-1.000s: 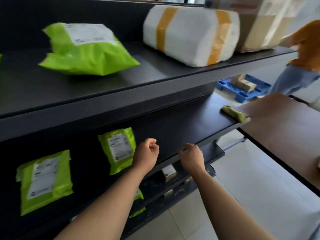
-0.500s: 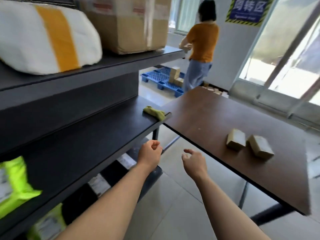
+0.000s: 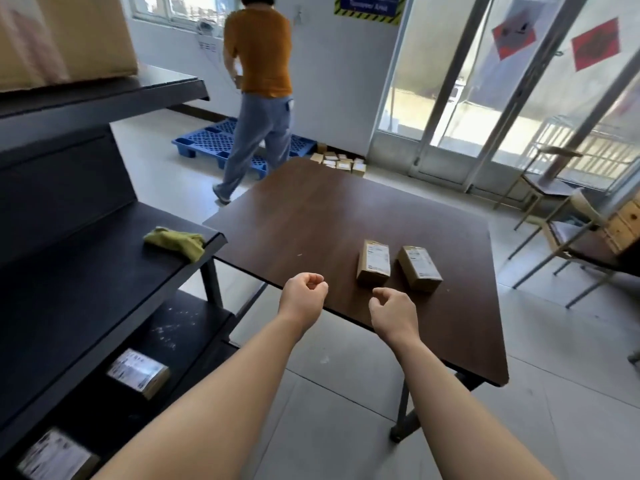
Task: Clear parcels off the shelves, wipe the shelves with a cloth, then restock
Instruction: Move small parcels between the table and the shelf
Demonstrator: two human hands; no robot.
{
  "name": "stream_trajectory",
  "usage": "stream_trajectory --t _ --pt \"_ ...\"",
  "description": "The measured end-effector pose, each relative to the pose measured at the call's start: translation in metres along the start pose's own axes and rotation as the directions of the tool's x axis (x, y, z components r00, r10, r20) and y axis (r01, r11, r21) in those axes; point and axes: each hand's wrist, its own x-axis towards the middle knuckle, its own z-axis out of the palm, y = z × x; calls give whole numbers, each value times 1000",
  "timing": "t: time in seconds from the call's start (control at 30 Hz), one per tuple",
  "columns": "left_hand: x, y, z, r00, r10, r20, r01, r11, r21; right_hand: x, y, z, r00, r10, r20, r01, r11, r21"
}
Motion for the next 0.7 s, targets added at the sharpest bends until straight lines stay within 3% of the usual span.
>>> stream_trajectory --t 0.23,0.43,0.7 --pt "86 18 38 995 -25 94 20 998 53 85 8 -10 992 103 -70 -103 995 3" --pt "166 25 57 979 -117 166 82 975 207 150 10 -7 972 218 -91 -218 976 5" --pt "232 14 102 965 -152 211 61 921 384 214 33 8 942 333 -31 -331 942 57"
